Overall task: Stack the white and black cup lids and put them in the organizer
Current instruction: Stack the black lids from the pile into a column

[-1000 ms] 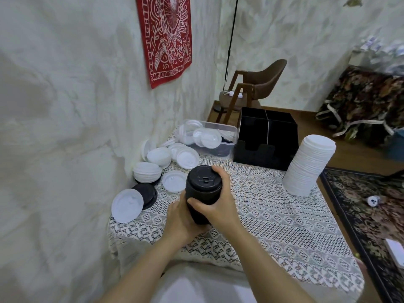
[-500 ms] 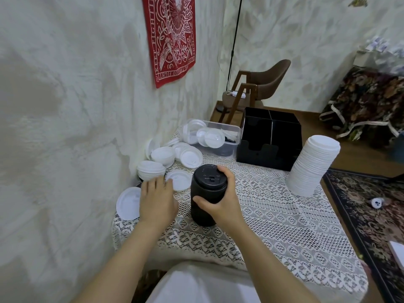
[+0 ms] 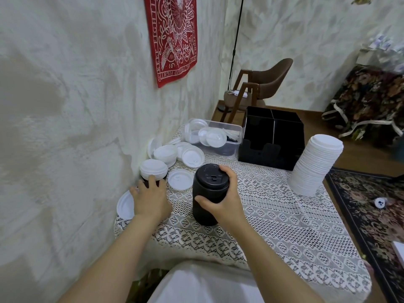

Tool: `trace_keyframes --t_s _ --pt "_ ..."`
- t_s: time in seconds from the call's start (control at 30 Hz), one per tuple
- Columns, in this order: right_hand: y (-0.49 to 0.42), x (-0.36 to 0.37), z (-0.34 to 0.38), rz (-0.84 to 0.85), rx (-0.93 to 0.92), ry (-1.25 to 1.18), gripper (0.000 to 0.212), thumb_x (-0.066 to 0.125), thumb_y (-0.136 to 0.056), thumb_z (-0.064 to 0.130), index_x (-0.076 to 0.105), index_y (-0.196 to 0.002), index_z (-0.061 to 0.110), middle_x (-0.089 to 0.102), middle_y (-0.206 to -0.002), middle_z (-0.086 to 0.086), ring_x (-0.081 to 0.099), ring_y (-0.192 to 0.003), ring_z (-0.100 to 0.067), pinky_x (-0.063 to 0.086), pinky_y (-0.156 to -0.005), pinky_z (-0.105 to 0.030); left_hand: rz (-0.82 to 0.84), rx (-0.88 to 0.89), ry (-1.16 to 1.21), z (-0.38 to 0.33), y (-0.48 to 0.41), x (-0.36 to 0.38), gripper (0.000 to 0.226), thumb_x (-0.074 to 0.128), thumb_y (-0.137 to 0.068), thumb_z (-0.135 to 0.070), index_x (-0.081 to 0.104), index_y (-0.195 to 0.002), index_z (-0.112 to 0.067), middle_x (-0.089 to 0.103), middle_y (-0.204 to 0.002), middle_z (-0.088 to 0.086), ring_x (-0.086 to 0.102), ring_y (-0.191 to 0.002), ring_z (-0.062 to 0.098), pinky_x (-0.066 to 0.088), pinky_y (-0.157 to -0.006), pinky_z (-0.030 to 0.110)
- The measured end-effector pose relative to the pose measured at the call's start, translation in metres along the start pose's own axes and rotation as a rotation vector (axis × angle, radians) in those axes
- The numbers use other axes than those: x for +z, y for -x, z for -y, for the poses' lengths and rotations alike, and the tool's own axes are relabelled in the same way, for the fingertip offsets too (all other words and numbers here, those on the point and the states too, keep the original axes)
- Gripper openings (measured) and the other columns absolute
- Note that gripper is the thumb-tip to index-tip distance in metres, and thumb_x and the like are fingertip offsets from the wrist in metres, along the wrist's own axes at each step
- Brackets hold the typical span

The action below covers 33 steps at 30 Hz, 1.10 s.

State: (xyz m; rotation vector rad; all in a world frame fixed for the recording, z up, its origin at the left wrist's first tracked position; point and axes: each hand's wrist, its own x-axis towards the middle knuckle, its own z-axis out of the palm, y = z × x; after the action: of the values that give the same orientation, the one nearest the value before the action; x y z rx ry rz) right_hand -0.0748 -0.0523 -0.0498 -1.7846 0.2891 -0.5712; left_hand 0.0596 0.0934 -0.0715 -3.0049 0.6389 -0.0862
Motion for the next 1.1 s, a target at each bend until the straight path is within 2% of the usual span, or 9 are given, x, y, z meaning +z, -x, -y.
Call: trace_keyframes --t_s 0.1,0.2,0.37,0.57,0.73,0.87,1.03,1.1 --pt "0.0 0.0 0.0 0.005 -0.002 -0.003 0.084 0.086 -0.069 0.014 0.033 -0.123 0.05 0.049 -0.123 0.026 0.049 -0.11 0.015 0.04 -0.089 -0.006 0.018 0.009 -0.012 0.005 -0.002 -0.004 0.058 0.055 -0.079 -0.025 0.037 -0.134 -0.02 0.032 -0.138 0.01 0.039 -0.122 0.036 0.029 -0.104 0.051" --pt "0.0 0.0 0.0 0.006 -0.004 -0.004 0.084 0.086 -0.069 0.014 0.033 -0.123 0.05 0.049 -0.123 0.025 0.05 -0.111 0.013 0.041 -0.093 -0.011 -0.002 0.038 0.02 0.011 -0.005 -0.005 0.058 0.056 -0.079 -0.024 0.038 -0.134 -0.021 0.035 -0.135 0.008 0.044 -0.117 0.033 0.031 -0.099 0.046" --pt "0.0 0.0 -0.001 0.0 0.0 0.006 0.085 0.087 -0.069 0.016 0.033 -0.123 0.052 0.049 -0.12 0.03 0.05 -0.111 0.013 0.042 -0.094 -0.016 -0.093 0.115 0.201 0.016 -0.004 0.0 0.06 0.059 -0.083 -0.033 0.04 -0.139 -0.025 0.04 -0.136 0.003 0.042 -0.123 0.027 0.027 -0.1 0.042" --pt "0.0 0.0 0.002 -0.006 -0.013 0.01 0.083 0.086 -0.07 0.013 0.032 -0.123 0.049 0.049 -0.12 0.027 0.051 -0.108 0.016 0.04 -0.087 -0.003 -0.23 0.247 0.451 0.002 -0.001 0.005 0.06 0.073 -0.077 -0.04 0.051 -0.131 -0.026 0.046 -0.132 -0.001 0.044 -0.123 0.023 0.024 -0.105 0.04" --pt "0.001 0.0 0.002 -0.009 -0.019 0.012 0.084 0.086 -0.07 0.015 0.032 -0.123 0.05 0.051 -0.122 0.023 0.052 -0.109 0.012 0.04 -0.087 -0.003 -0.333 0.301 0.626 -0.008 -0.004 0.001 0.069 0.084 -0.069 -0.031 0.055 -0.13 -0.017 0.05 -0.13 0.002 0.047 -0.123 0.023 0.031 -0.105 0.041" --pt "0.001 0.0 0.002 -0.008 -0.02 0.001 0.081 0.086 -0.07 0.013 0.033 -0.123 0.047 0.052 -0.12 0.024 0.052 -0.107 0.014 0.04 -0.087 -0.002 -0.31 0.273 0.851 -0.011 -0.001 -0.007 0.07 0.084 -0.072 -0.022 0.05 -0.133 -0.015 0.045 -0.132 0.002 0.04 -0.127 0.019 0.029 -0.106 0.026" --pt "0.001 0.0 0.001 -0.003 -0.017 -0.006 0.082 0.086 -0.07 0.014 0.033 -0.122 0.05 0.052 -0.12 0.027 0.053 -0.108 0.012 0.041 -0.087 -0.004 -0.309 0.206 0.982 -0.011 0.006 -0.02 0.06 0.079 -0.077 -0.021 0.052 -0.13 -0.015 0.046 -0.133 -0.003 0.038 -0.128 0.016 0.031 -0.108 0.028" --pt "0.001 0.0 0.001 -0.002 -0.013 -0.014 0.082 0.086 -0.07 0.013 0.034 -0.122 0.05 0.053 -0.119 0.027 0.053 -0.109 0.012 0.041 -0.087 -0.004 -0.326 0.198 1.02 -0.012 0.008 -0.026 0.054 0.079 -0.076 -0.021 0.054 -0.124 -0.019 0.049 -0.121 -0.011 0.043 -0.123 0.017 0.039 -0.105 0.034"
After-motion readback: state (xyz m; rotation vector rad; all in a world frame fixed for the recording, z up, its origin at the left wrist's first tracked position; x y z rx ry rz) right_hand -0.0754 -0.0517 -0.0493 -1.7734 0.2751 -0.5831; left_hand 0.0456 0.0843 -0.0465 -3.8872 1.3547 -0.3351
